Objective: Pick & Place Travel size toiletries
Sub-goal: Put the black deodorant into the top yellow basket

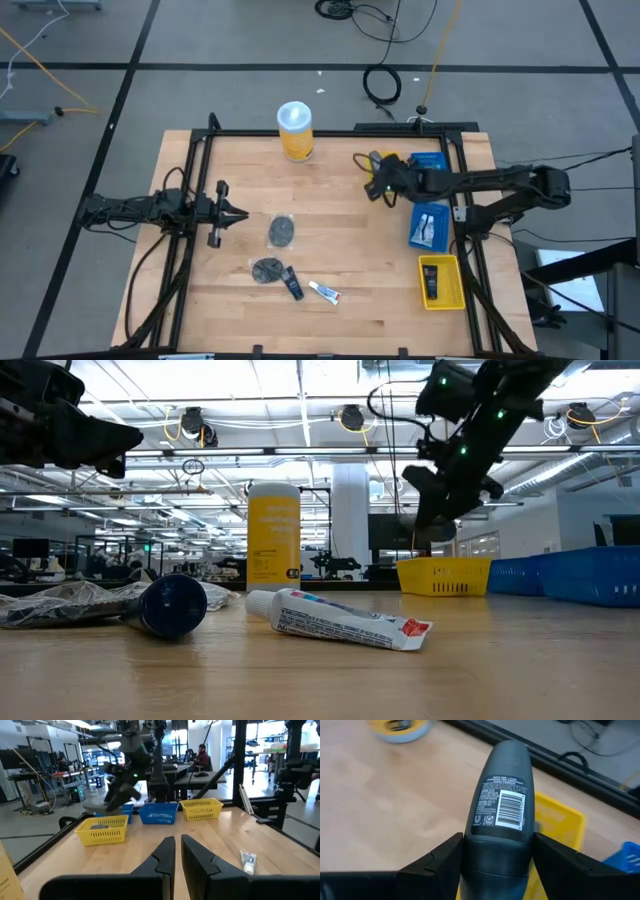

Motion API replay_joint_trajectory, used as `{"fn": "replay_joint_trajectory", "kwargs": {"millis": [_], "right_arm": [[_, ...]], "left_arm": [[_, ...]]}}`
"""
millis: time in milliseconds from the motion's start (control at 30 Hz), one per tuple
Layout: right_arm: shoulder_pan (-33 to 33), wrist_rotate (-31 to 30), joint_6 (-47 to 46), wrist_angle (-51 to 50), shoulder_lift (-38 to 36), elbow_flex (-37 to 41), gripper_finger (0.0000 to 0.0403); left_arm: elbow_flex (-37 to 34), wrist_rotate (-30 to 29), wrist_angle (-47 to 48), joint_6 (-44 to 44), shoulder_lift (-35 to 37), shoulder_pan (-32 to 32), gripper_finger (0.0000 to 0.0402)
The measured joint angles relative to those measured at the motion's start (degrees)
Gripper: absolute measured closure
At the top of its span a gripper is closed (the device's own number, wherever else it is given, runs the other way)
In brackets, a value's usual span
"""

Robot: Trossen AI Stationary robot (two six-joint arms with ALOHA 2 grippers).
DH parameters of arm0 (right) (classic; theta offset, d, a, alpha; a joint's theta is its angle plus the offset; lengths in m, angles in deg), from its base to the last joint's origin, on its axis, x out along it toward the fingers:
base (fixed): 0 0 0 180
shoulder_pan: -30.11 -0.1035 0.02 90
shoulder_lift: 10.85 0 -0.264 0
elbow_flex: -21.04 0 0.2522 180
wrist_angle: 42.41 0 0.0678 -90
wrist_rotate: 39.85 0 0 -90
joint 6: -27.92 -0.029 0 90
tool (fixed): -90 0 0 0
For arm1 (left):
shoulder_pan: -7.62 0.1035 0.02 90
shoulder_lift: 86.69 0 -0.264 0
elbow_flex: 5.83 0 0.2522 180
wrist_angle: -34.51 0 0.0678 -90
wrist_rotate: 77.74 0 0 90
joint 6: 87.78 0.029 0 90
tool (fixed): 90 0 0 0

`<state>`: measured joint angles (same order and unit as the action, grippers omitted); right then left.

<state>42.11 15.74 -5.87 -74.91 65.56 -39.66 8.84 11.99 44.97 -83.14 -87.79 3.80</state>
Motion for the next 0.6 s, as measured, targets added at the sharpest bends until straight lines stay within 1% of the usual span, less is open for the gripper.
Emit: {"fn": "replay_joint_trajectory", "kwargs": {"millis": [200,367,600], "right_arm": [[4.2,4.2,-2.3,3.2,1.7,2.9,0.0196],[5.0,7.5,-3.1,8.0,1.7,6.1,0.0195],[5.3,9.3,-3.3,13.5,1.7,9.1,0.0185]], "left_arm": [[0.0,0.2,0.1,0.0,0.0,0.0,0.0369],[0.0,0.2,0.1,0.0,0.0,0.0,0.0369],[0.0,0.2,0.1,0.0,0.0,0.0,0.0369]]}}
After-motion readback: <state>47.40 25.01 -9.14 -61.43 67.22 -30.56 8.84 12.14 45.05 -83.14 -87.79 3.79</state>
